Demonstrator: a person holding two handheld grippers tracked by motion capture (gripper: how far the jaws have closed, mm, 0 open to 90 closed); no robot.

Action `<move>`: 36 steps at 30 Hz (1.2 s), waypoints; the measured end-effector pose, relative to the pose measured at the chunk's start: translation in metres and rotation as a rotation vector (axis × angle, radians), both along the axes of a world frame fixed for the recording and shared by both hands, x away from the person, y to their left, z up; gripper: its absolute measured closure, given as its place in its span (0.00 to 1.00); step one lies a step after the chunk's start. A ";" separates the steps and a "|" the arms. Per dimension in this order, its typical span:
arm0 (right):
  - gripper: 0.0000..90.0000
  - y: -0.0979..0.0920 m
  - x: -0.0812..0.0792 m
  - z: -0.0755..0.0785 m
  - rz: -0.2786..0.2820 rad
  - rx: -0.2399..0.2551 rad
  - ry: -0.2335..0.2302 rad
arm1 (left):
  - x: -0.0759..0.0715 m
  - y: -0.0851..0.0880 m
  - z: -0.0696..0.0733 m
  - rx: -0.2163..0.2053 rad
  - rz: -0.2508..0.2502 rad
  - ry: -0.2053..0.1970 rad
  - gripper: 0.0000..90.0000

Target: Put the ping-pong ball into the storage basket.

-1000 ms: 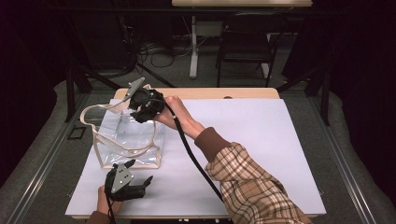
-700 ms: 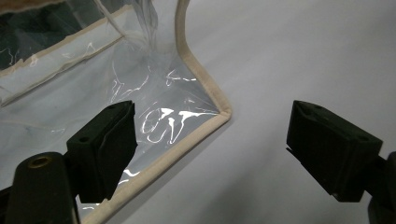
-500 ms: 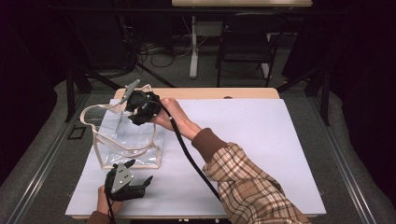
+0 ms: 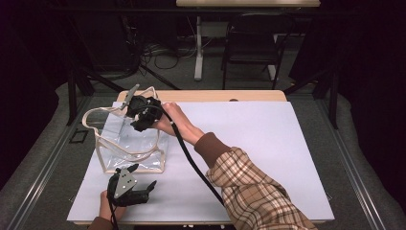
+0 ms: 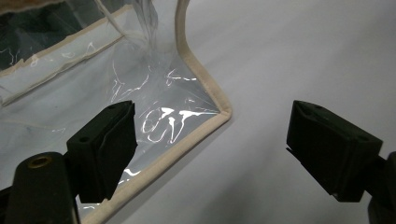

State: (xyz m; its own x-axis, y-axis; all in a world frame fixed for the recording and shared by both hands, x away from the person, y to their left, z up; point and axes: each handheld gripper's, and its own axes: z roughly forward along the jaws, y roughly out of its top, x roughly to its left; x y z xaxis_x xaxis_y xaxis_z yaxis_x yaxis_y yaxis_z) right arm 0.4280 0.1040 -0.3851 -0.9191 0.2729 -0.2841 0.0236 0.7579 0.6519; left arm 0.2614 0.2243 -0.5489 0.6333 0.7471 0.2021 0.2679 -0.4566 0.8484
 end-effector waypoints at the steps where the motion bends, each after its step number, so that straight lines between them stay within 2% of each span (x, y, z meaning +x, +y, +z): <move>1: 0.56 0.000 0.001 0.000 0.006 -0.007 -0.001 | 0.000 0.000 0.000 0.001 0.000 0.000 0.18; 13: 0.56 0.005 0.001 -0.006 0.007 -0.034 0.023 | 0.000 0.000 0.000 0.002 0.000 0.000 0.18; 15: 0.56 0.005 0.001 -0.007 0.007 -0.023 0.024 | 0.000 0.000 0.000 0.001 0.000 -0.001 0.18; 17: 0.56 0.005 0.001 -0.006 0.010 -0.039 0.026 | 0.000 0.000 0.000 0.002 0.000 -0.001 0.18; 28: 0.56 0.009 0.001 -0.010 0.010 -0.054 0.032 | 0.000 0.000 0.000 0.003 0.000 -0.001 0.18; 31: 0.48 0.010 0.001 -0.010 0.005 -0.053 0.035 | 0.000 0.000 0.000 0.003 0.000 -0.001 0.18; 36: 0.33 0.005 0.001 -0.006 -0.008 -0.015 0.041 | 0.000 0.001 0.000 0.000 0.002 -0.002 0.18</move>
